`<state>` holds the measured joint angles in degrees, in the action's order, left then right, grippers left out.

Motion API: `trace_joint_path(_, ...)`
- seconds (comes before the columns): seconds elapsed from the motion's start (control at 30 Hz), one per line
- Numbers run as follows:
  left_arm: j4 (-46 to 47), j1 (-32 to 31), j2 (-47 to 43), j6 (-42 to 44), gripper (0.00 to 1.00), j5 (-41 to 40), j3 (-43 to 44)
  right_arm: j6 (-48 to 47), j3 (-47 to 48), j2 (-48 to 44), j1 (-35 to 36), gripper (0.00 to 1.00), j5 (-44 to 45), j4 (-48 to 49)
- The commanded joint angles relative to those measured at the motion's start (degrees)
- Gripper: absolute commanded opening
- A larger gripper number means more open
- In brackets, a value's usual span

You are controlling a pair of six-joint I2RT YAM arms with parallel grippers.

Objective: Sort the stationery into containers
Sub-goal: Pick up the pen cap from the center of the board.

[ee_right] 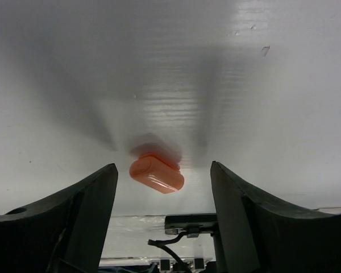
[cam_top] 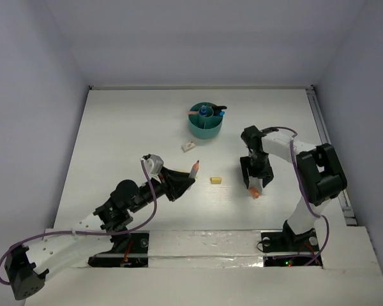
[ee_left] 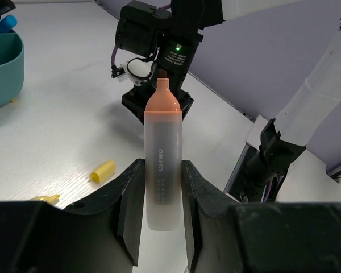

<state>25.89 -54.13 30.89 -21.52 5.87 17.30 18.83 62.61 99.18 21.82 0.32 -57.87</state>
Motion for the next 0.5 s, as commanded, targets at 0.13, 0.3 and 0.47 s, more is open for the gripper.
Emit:
trace_joint_path(0.13, 2.0, 0.3, -0.7, 0.6, 0.00, -1.2, 0.1, -1.1, 2.7, 2.9, 0.4, 0.65, 2.8, -1.5)
trace_joint_path(0.3, 1.9, 0.3, -0.2, 0.8, 0.00, -1.2, 0.2, -1.7, 2.0, 3.0, 0.4, 0.66, 0.0, -1.4)
trace_joint_path(0.47, 2.1, 0.3, -0.2, 0.7, 0.00, -1.0, 0.1, -2.0, 1.8, 3.8, 1.5, 0.67, -2.3, -1.2)
